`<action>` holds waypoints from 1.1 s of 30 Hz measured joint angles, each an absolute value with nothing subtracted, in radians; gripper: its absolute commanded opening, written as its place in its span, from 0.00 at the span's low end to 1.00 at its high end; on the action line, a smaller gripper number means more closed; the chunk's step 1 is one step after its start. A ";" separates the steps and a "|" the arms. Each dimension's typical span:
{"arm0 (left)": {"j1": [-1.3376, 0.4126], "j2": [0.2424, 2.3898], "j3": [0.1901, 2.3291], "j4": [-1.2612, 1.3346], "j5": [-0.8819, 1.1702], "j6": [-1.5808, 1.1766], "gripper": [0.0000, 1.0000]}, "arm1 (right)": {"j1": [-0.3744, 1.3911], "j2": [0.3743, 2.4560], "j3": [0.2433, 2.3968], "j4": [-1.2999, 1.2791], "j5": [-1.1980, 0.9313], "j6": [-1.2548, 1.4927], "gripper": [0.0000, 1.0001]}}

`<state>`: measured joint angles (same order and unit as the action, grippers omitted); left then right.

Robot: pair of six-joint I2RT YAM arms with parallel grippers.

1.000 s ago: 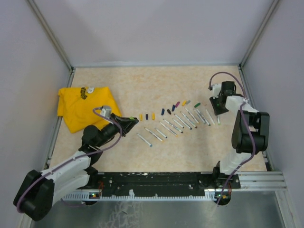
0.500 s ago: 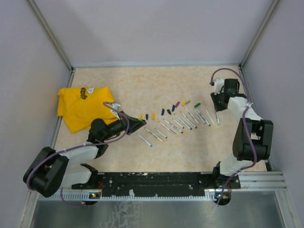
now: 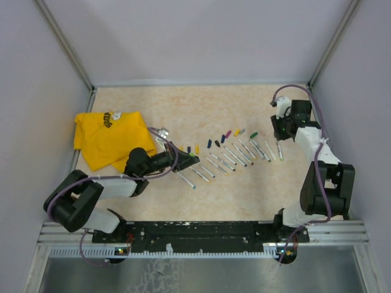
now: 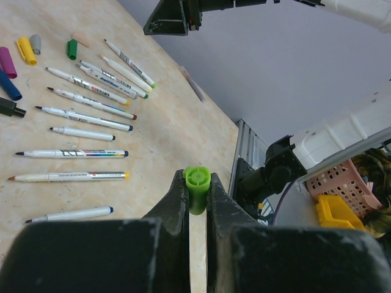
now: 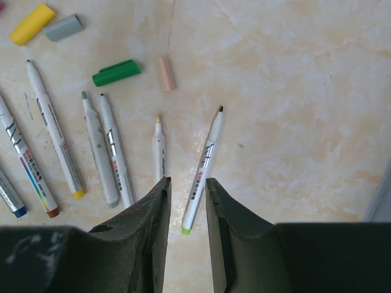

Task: Open the pen caps
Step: Place the pen cap at the center of the board.

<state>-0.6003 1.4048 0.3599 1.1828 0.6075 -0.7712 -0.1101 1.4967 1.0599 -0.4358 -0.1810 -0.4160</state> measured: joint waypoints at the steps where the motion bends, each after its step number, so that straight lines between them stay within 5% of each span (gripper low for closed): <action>1: -0.606 1.414 0.365 1.186 0.607 -0.771 0.00 | -0.110 1.494 1.060 -0.435 -0.187 -0.416 0.30; 8: -0.624 1.456 0.379 1.198 0.612 -0.772 0.00 | -0.127 1.485 1.053 -0.435 -0.188 -0.415 0.34; 12: -0.624 1.463 0.379 1.198 0.614 -0.772 0.00 | -0.295 1.472 1.053 -0.461 -0.215 -0.421 0.32; 17: -0.624 1.464 0.379 1.198 0.623 -0.769 0.00 | -0.616 1.398 0.974 -0.441 -0.142 -0.517 0.25; 24: -0.624 1.496 0.379 1.226 0.646 -0.778 0.00 | -0.692 1.339 0.756 -0.420 0.001 -0.676 0.07; 33: -0.624 1.493 0.376 1.241 0.655 -0.777 0.00 | -0.793 1.359 0.752 -0.409 -0.060 -0.723 0.18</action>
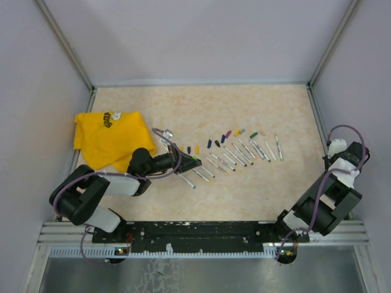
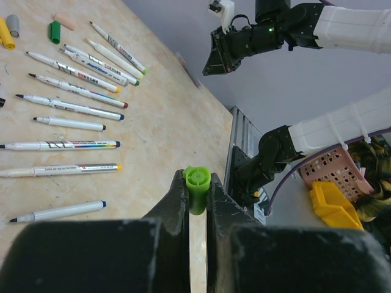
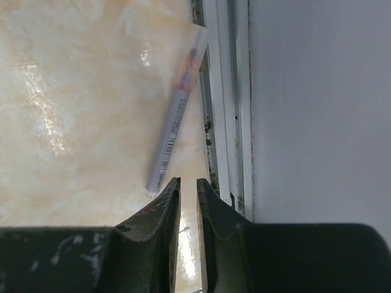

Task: Open the pen caps
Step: Place the pen cap at the center of the board.

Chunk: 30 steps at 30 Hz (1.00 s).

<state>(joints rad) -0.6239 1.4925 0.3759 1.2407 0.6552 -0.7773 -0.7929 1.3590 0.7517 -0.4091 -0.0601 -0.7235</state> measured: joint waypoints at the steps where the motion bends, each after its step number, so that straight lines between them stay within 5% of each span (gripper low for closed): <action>1: -0.624 1.491 0.375 1.241 0.656 -0.776 0.00 | -0.798 1.359 0.752 -0.409 -0.072 -0.723 0.18; 10: -0.624 1.469 0.353 1.234 0.655 -0.762 0.00 | -0.809 1.374 0.755 -0.409 -0.130 -0.722 0.18; 15: -0.624 1.490 0.355 1.266 0.667 -0.785 0.00 | -0.804 1.312 0.800 -0.543 -0.353 -0.746 0.19; 23: -0.624 1.705 0.446 1.480 0.742 -0.966 0.00 | -0.455 1.046 0.871 -0.691 -0.826 -0.861 0.60; 30: -0.626 1.732 0.496 1.450 0.815 -0.983 0.00 | -0.097 0.902 0.770 -0.664 -1.091 -1.077 0.66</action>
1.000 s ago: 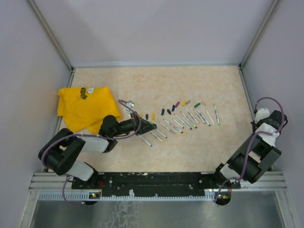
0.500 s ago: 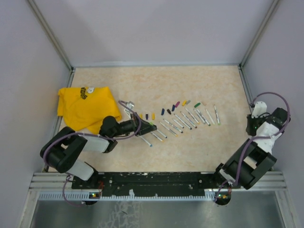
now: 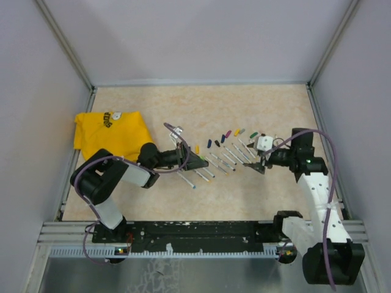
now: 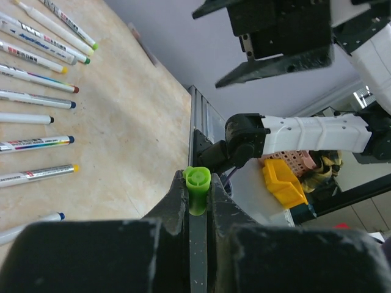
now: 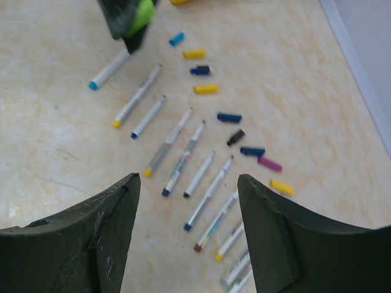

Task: Open the pen caps
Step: Place the pen cap at the center of the board.

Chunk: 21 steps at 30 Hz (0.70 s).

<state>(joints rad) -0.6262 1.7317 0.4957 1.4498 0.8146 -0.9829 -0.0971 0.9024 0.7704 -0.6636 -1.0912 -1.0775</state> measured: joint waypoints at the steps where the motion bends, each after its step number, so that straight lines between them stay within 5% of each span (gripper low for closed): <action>1: -0.627 1.731 0.502 1.425 0.822 -0.976 0.00 | -0.032 0.899 0.760 -0.644 -1.095 -1.090 0.67; 9: -0.657 1.715 0.619 1.142 0.853 -0.897 0.00 | 0.287 0.954 0.759 -0.496 -0.950 -1.175 0.69; 21: -0.712 1.716 0.717 0.923 0.847 -0.841 0.00 | 0.480 0.975 0.721 -0.345 -0.792 -1.145 0.70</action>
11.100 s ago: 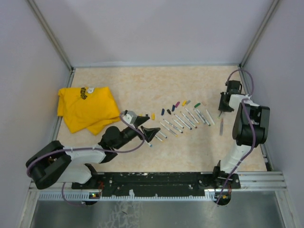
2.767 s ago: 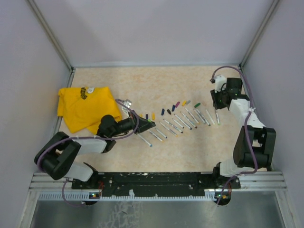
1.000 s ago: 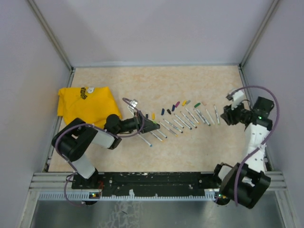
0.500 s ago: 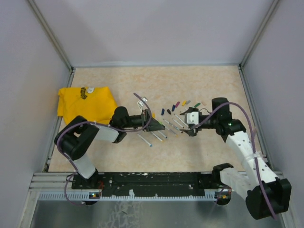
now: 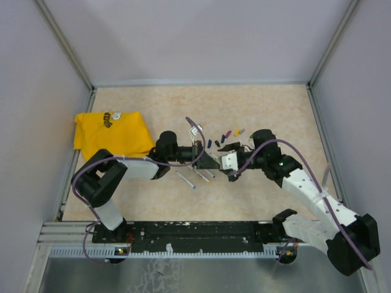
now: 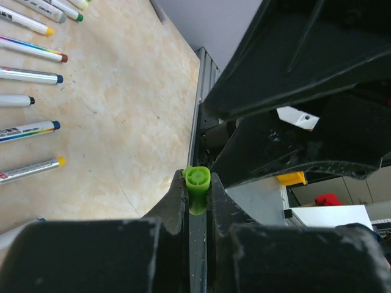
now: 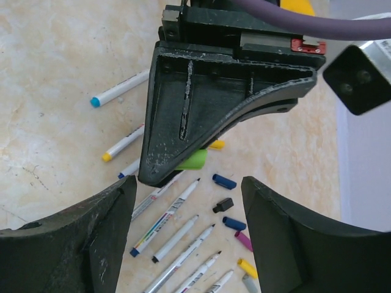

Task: Open the pen caps
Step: Place the pen cap at the center of the board.

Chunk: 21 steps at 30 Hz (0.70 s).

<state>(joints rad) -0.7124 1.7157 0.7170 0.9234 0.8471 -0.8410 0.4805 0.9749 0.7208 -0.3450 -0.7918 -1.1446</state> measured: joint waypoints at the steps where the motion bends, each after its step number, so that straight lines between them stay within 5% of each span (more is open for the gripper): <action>1: -0.716 1.716 0.722 0.918 0.847 -0.840 0.00 | 0.491 0.979 0.715 -0.336 -0.780 -1.138 0.70; 21: -0.731 1.729 0.737 0.897 0.833 -0.841 0.00 | 0.580 1.017 0.681 -0.257 -0.669 -1.077 0.57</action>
<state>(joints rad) -0.7315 1.7287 0.7368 0.8974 0.8326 -0.8406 0.5800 1.0168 0.6807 -0.2569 -0.6693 -1.0775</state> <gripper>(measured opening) 0.074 0.577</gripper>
